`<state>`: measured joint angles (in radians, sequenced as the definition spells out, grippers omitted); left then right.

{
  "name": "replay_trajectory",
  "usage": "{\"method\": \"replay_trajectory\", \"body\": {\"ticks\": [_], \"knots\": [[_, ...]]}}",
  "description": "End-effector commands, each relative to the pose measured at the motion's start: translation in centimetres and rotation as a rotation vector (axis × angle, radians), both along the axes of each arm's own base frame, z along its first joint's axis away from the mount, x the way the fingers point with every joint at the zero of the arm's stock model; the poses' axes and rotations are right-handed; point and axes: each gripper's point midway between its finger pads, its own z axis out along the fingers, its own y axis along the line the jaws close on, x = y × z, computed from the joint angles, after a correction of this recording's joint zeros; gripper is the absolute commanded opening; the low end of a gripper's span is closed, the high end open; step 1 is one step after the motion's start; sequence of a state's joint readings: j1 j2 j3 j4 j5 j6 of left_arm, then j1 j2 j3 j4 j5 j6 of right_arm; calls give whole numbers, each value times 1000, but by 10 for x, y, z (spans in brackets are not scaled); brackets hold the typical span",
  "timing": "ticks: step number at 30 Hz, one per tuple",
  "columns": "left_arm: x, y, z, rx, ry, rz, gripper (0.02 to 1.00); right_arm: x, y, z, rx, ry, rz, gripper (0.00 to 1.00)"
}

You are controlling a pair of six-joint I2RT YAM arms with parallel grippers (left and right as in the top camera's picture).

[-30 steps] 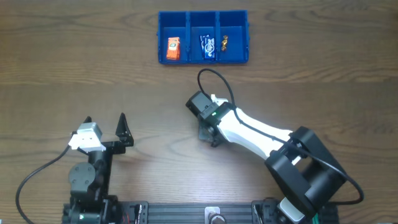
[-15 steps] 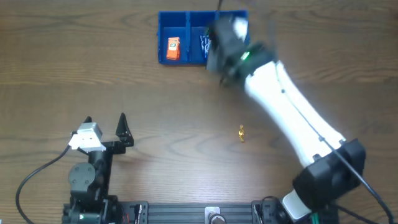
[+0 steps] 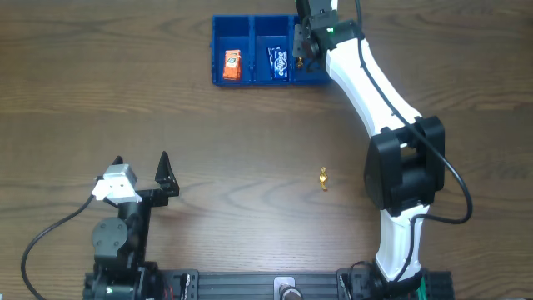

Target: Sort Candies Into Trays

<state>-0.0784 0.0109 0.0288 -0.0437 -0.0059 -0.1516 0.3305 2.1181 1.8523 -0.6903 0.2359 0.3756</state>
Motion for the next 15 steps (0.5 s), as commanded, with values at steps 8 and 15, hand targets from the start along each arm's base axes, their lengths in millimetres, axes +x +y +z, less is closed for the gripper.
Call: {"method": "replay_trajectory", "body": {"ticks": [8,15], "knots": [[-1,5,-19,24,52,23,996,-41,-1,37,7,-61,29,636],[-1,5,-19,24,52,23,998,-206,-14,-19,108,160,25,663]]}}
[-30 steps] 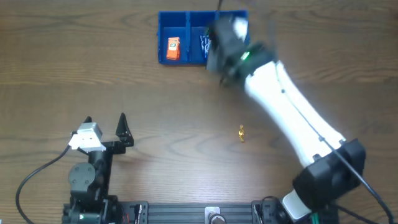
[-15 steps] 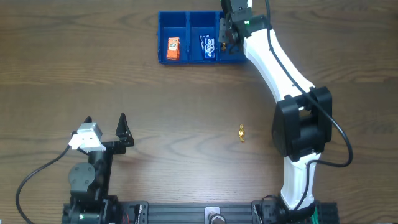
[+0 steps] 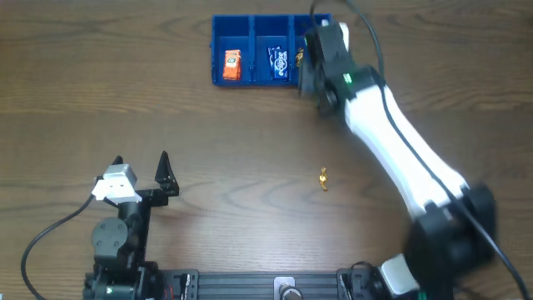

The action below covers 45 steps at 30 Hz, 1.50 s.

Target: Sort Candies Into Trays

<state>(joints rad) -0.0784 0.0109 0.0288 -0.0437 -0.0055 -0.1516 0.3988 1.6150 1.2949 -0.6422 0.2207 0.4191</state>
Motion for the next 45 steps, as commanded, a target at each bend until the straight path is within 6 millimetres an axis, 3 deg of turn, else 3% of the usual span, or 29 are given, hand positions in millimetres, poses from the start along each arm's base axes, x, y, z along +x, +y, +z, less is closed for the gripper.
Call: {"method": "replay_trajectory", "body": {"ticks": [1,4,7,14,21,23,29,32,35,39,42,45], "knots": [[-1,5,-19,24,52,24,996,-99,-3,-59,82,218,-8,660],[-1,5,-19,24,52,24,998,-141,-10,-97,52,372,6,656],[-1,5,-19,24,52,24,996,-160,-19,-121,6,467,-10,656],[-1,5,-19,24,52,24,998,-164,-15,-150,-39,542,-9,645],[-1,5,-19,24,52,24,998,-165,-20,-166,-78,574,-20,570],[-1,5,-19,24,52,24,998,-164,-19,-168,-78,574,-20,527],[-1,5,-19,24,52,24,998,-162,-18,-168,-72,565,-20,259],[-1,5,-19,24,52,24,998,-158,-13,-165,-56,544,-14,213],[-1,5,-19,24,52,24,998,-151,4,-139,-8,470,13,202],[-1,5,-19,24,52,24,998,-115,14,-48,30,266,21,178],[-1,5,-19,24,52,24,996,-69,4,26,-44,128,-12,180],[-1,5,-19,24,52,24,998,-19,5,64,-65,45,18,180]]}}
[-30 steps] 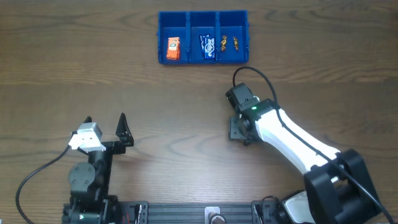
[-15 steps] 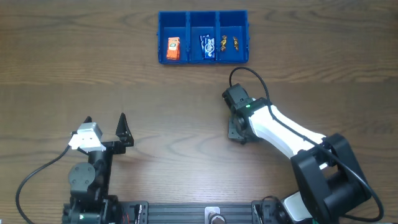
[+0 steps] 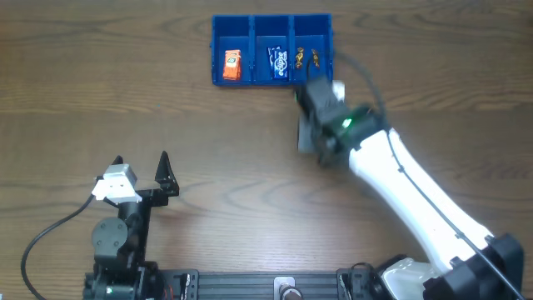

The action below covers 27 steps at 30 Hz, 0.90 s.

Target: Sort Candies Into Trays

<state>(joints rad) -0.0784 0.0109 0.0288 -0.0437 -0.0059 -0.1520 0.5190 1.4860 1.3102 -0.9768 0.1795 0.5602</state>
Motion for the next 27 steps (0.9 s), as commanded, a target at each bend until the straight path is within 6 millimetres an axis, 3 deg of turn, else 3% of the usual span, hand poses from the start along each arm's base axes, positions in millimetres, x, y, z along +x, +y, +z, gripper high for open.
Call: {"method": "replay_trajectory", "body": {"ticks": [1,3,5,8,9,11,18,19,20,23,27], "knots": [[-1,5,-19,24,52,23,998,85,-13,59,-89,-166,3,183],[-1,5,-19,24,52,23,998,130,-16,62,-94,-197,-13,180],[-1,5,-19,24,52,23,998,168,-14,49,-95,-218,-28,183],[-1,5,-19,24,52,23,998,203,-11,13,-100,-227,-38,200],[-1,5,-19,24,52,23,998,215,-11,-9,-103,-219,-43,207],[-1,5,-19,24,52,23,998,220,-9,-20,-105,-213,-42,209],[-1,5,-19,24,52,23,996,227,-6,-19,-95,-242,-45,246],[-1,5,-19,24,52,23,996,228,-6,-18,-93,-248,-45,281],[-1,5,-19,24,52,23,998,230,-5,-16,-89,-258,-46,404],[-1,5,-19,24,52,23,996,235,-12,-11,-84,-277,-62,630],[-1,5,-19,24,52,23,998,230,-23,14,-101,-323,-36,761]]}}
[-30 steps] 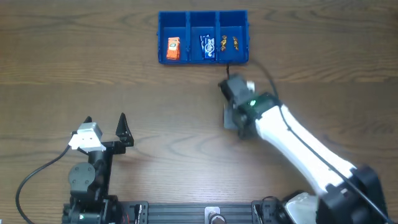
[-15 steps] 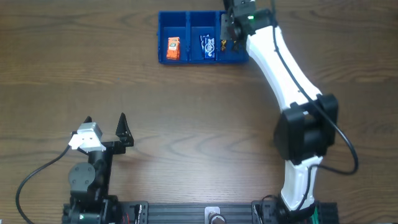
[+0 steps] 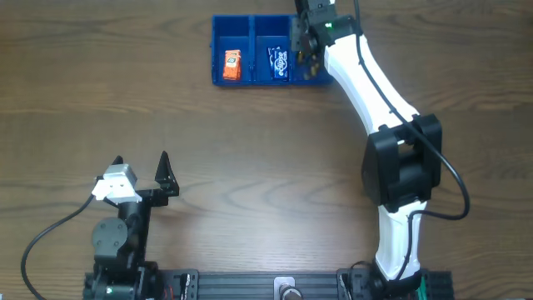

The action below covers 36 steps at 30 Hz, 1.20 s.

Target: Sort Candies Into Trays

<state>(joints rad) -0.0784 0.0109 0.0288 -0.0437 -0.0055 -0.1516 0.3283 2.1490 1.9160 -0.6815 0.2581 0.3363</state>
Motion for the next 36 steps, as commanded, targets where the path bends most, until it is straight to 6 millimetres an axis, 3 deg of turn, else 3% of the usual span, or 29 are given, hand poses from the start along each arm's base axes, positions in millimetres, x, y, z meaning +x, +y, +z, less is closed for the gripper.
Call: {"method": "replay_trajectory", "body": {"ticks": [1,4,5,6,7,12,15,18,22,24,29,34,36], "knots": [[-1,5,-19,24,52,24,998,-7,-21,53,-11,-112,6,779],[-1,5,-19,24,52,24,998,-32,-44,84,-2,-197,-8,842],[-1,5,-19,24,52,24,996,-48,-57,93,-12,-222,-11,901],[-1,5,-19,24,52,24,996,-77,-75,99,-31,-253,-11,998],[-1,5,-19,24,52,24,996,-95,-82,101,-29,-272,-15,998],[-1,5,-19,24,52,24,998,-197,-111,82,-15,-386,-26,998],[-1,5,-19,24,52,24,998,-236,-128,64,24,-420,-36,998],[-1,5,-19,24,52,24,998,-266,-144,59,54,-537,-66,998],[-1,5,-19,24,52,24,998,-289,-153,48,65,-703,-91,998],[-1,5,-19,24,52,24,998,-294,-149,38,84,-768,-66,998],[-1,5,-19,24,52,24,998,-303,-139,35,105,-854,-2,998],[-1,5,-19,24,52,24,998,-301,-140,10,49,-796,28,998],[-1,5,-19,24,52,24,998,-301,-138,10,7,-797,62,998]]}}
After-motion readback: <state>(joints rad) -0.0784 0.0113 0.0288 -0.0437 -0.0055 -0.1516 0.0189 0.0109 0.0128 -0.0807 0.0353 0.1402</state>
